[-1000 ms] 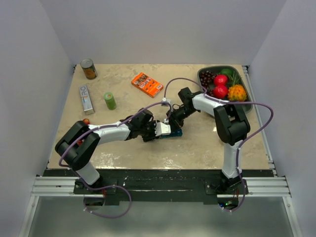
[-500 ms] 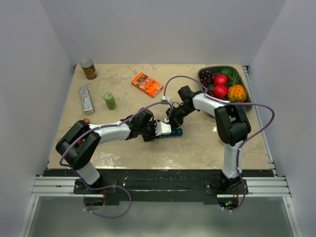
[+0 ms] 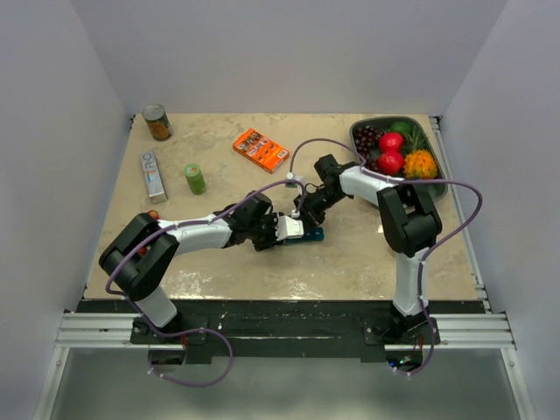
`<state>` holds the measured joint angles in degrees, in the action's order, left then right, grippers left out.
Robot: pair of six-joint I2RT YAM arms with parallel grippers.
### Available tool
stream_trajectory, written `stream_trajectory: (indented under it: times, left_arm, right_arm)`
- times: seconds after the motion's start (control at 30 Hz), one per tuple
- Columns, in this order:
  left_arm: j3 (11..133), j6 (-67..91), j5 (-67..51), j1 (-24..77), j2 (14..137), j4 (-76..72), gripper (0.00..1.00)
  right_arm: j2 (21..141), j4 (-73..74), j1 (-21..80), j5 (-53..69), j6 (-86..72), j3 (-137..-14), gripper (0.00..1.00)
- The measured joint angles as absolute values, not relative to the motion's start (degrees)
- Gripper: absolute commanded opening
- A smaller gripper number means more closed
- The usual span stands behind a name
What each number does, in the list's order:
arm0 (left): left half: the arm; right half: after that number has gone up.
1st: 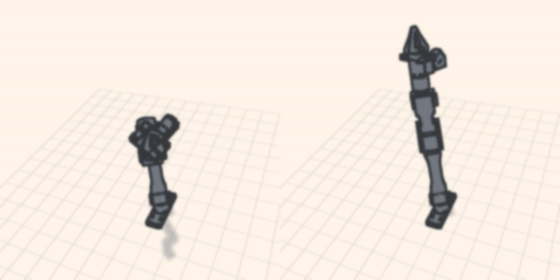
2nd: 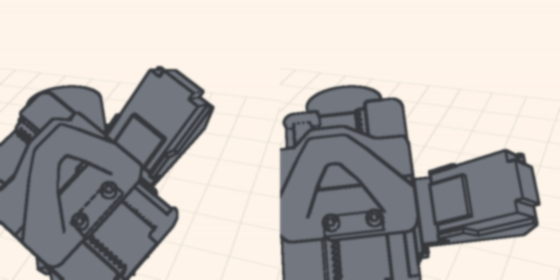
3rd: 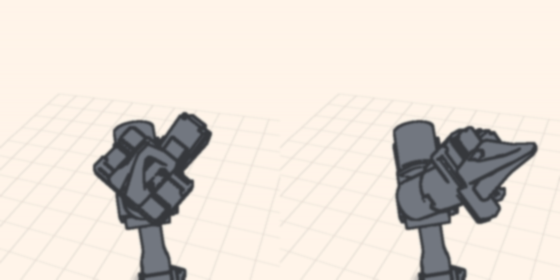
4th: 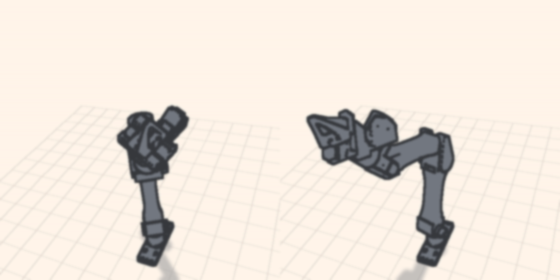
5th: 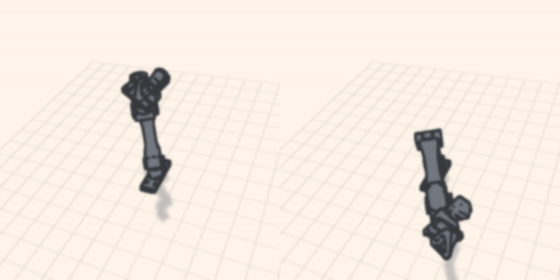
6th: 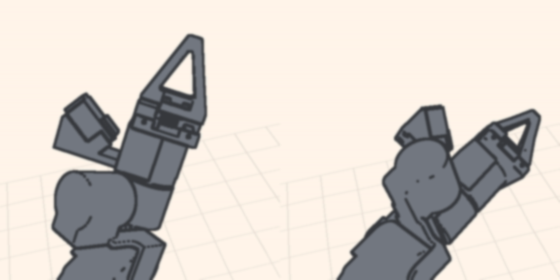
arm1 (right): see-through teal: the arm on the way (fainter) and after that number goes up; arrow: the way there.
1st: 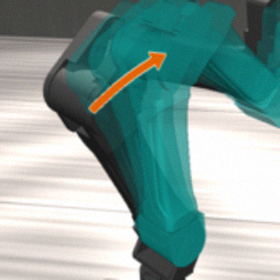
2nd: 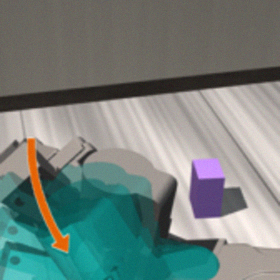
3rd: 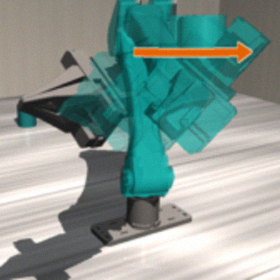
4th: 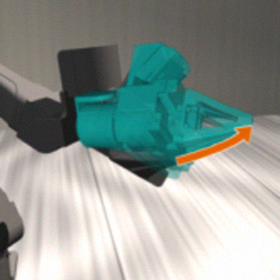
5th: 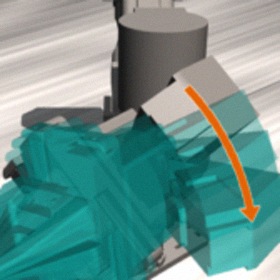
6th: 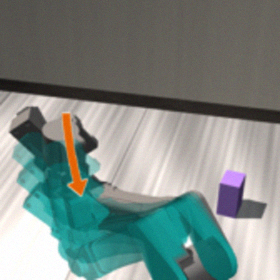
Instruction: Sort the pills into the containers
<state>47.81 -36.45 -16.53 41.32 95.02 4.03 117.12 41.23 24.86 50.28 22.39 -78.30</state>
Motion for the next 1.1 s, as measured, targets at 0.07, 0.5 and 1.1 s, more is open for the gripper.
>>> stream_trajectory:
  times: [0.07,0.5,1.1]
  left_arm:
    - [47.9,-36.4,-16.5,41.3,95.0,4.1,0.0]
    - [48.6,-36.0,-16.5,41.3,95.7,4.1,0.0]
    - [48.9,-34.9,-16.4,41.3,95.7,4.4,0.17]
  right_arm:
    - [116.6,42.3,24.9,50.9,24.6,-78.8,0.13]
    - [114.0,42.1,24.8,49.4,27.2,-79.6,0.1]
    - [116.6,51.2,21.4,55.2,34.1,-81.7,0.38]
